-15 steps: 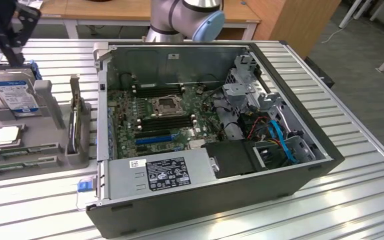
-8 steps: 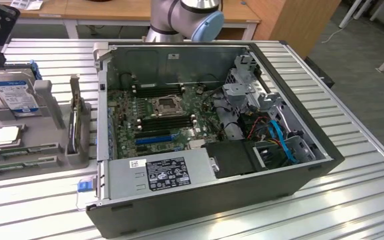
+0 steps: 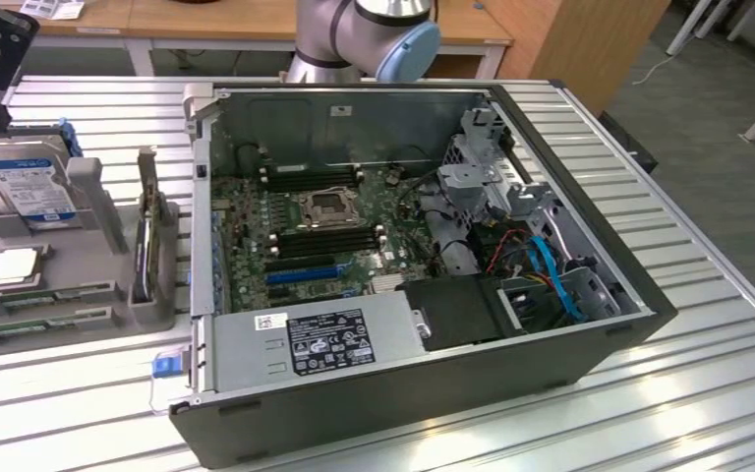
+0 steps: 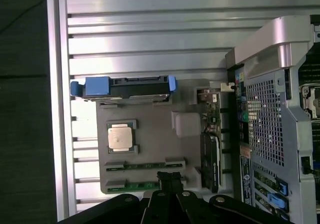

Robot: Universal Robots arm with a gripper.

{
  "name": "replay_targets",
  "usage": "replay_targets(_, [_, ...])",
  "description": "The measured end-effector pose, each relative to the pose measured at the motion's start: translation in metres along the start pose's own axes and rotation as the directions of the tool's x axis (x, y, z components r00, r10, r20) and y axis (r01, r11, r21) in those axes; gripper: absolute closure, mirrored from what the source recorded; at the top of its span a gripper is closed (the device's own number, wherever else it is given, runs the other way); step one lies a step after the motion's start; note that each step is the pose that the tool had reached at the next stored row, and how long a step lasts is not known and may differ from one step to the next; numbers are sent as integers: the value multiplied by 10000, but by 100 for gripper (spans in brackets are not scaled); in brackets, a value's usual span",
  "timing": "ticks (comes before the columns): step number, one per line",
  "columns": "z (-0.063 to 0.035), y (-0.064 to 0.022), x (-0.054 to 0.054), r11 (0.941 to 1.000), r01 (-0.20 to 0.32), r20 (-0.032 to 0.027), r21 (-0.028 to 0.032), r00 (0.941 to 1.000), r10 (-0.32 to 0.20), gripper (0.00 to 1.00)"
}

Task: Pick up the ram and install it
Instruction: 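Reach for the ram, then pick up the ram and move it above insertion slot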

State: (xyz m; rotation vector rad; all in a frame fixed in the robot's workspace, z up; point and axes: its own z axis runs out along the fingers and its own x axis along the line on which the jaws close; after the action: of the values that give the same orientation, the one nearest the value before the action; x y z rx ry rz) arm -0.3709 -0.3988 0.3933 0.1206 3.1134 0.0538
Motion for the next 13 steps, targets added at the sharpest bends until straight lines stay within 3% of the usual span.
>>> replay_targets(13, [0,0,0,9999,3,9,123,10000,-4,89])
